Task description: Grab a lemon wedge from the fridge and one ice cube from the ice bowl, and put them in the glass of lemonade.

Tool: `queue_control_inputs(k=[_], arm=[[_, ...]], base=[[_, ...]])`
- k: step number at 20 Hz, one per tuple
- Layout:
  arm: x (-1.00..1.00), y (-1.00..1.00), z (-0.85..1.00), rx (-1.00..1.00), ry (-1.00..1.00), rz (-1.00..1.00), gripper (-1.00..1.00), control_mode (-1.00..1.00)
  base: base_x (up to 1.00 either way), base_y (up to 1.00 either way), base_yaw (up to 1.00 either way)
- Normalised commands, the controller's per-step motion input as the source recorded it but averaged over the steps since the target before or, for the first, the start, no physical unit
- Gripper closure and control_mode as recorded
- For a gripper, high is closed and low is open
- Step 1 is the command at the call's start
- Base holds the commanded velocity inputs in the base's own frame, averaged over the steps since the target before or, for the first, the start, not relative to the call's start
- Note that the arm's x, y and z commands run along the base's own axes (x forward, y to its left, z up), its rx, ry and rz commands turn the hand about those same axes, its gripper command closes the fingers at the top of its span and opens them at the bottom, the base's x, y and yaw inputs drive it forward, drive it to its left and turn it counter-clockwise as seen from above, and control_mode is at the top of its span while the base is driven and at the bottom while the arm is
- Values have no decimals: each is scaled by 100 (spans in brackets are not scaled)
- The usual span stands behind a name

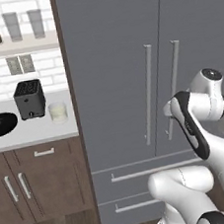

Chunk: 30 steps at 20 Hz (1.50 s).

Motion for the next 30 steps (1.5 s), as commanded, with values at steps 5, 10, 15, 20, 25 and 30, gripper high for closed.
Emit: queue_control_inputs(k=[5, 10, 15, 20, 25, 30], arm=[[-30, 11, 36, -14, 0, 0, -100, -100], [-12, 0, 3, -1, -1, 0, -100, -100], [-6, -7, 4, 11, -11, 0, -100, -100], [0, -2, 4, 11, -11, -2, -100, -100], [0, -1, 0, 10, -14, -5, -100, -100], [30, -7, 30, 2, -10, 0, -100, -100]], base=[[0, 0, 0], [0, 0, 0], [0, 0, 0], [0, 0, 0], [0, 0, 0], [0, 0, 0]])
